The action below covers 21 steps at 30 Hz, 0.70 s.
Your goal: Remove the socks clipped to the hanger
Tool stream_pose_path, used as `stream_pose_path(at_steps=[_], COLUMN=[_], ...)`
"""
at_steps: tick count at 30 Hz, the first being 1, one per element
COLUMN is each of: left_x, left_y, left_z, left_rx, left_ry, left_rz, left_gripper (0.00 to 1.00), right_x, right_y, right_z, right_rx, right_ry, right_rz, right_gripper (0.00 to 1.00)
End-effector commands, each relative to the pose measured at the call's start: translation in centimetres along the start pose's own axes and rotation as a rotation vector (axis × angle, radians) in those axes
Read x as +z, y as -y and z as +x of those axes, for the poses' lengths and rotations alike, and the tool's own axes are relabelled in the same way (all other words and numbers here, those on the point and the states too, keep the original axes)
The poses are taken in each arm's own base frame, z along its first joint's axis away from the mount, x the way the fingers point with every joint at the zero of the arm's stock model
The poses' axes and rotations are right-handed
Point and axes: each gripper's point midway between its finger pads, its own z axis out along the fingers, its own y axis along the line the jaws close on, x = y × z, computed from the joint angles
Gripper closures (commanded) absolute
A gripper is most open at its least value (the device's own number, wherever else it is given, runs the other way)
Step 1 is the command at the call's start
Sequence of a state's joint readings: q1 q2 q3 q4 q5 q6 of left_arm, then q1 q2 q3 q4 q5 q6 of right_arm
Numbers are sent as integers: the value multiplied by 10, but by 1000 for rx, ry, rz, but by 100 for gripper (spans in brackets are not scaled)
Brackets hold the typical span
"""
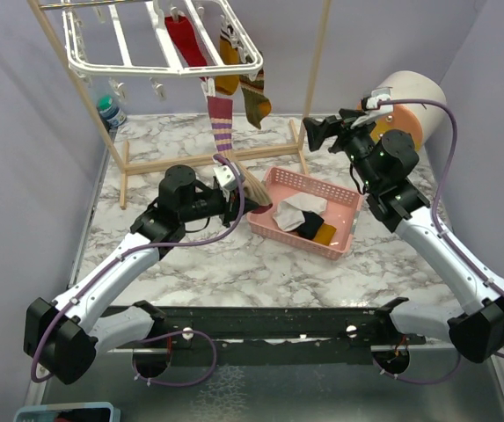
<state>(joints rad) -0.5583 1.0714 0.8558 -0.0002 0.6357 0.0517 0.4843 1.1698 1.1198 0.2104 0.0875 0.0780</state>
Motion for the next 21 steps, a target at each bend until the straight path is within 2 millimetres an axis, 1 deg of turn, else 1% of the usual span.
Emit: stream_pose_path(at_steps=[1,3,4,5,6,7,9,10,12,14,15,18,20,21], left_x=[-6,-7,-8,-9,-11,-13,-15,-14,-6,9,17,42,56,62], left_y=[-9,-29,-43,-57,-77,-95,-128,-143,-175,-205,-218,-253,-269,-274], left_z=[0,5,9,13,15,19,19,17,17,15,12,9,6,6], left_rx=[35,30,27,21,14,5,8,1,-34,-73,-73,-60,-53,-48], left_ry=[-7,-24,-37,-46,-39,-30,17,49,99,147,168,217,240,247], left_rz=[-64,-176,-247,-322,-424,-520,-676,-735,-800,-816,-808,-798,-774,-752], left_gripper=[100,100,94,68,56,50,27,20,16,3,1,1,1,1], right_x=[19,23,24,24,24,24,22,21,19,17,15,11,7,5], right_y=[-28,-29,-29,-29,-29,-29,-28,-27,-26,-25,-25,-21,-18,-14], right_z=[-30,-29,-28,-28,-27,-26,-25,-25,-25,-25,-26,-26,-27,-28], right_rx=[16,27,27,27,27,27,26,26,25,22,17,-3,-18,-26], right_ry=[95,99,97,95,93,91,89,89,88,86,86,79,77,77], right_rz=[-137,-140,-141,-143,-143,-142,-136,-132,-129,-123,-122,-105,-98,-76], right_gripper=[0,0,0,0,0,0,0,0,0,0,0,0,0,0])
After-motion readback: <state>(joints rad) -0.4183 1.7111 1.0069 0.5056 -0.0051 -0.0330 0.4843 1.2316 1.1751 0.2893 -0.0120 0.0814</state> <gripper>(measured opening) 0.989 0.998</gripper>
